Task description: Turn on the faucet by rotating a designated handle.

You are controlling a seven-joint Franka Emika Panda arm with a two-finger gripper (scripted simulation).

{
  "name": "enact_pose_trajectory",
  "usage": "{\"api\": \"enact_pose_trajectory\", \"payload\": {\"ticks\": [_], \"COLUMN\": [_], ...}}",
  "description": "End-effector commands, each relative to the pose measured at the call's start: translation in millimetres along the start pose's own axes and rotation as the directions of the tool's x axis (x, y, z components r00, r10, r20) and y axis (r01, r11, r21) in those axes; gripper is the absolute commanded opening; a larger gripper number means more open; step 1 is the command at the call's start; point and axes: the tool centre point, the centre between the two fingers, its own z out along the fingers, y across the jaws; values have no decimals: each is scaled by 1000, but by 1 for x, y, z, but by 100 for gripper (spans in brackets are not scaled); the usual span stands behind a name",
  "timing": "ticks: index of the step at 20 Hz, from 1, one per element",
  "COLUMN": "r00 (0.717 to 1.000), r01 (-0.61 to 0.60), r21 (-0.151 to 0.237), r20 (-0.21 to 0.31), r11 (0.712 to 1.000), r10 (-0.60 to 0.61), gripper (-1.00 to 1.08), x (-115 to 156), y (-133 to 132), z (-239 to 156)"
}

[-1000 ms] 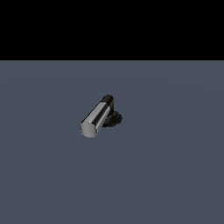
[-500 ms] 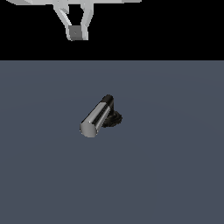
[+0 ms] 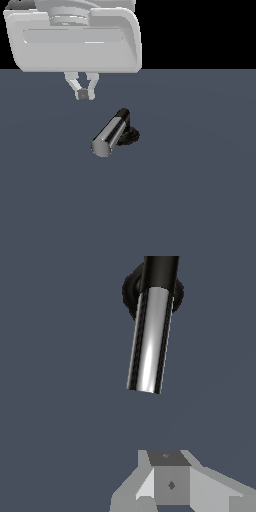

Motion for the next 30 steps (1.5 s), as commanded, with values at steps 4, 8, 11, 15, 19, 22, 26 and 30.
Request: {"api": "enact_pose_trajectory", "payload": {"ticks": [4, 8, 11, 15, 19, 22, 26, 30], "r00": [1000, 1000, 999, 999, 999, 999, 999, 999], "r01": [-15, -24, -31, -39, -45, -48, -50, -51], "r21": [2, 2, 2, 2, 0, -1, -2, -3], "r20": [4, 8, 10, 13, 14, 15, 16, 16], "r11": [1000, 1000, 1000, 999, 999, 999, 999, 999], "r10": [15, 24, 31, 39, 45, 48, 50, 51], "gripper": [-100, -100, -100, -100, -100, -100, -100, -100], "x": [14, 23, 30, 38, 45, 48, 51, 52], "y": [-14, -23, -30, -36, -41, -43, -45, -46], "z": [41, 68, 88, 109, 125, 133, 140, 141]}}
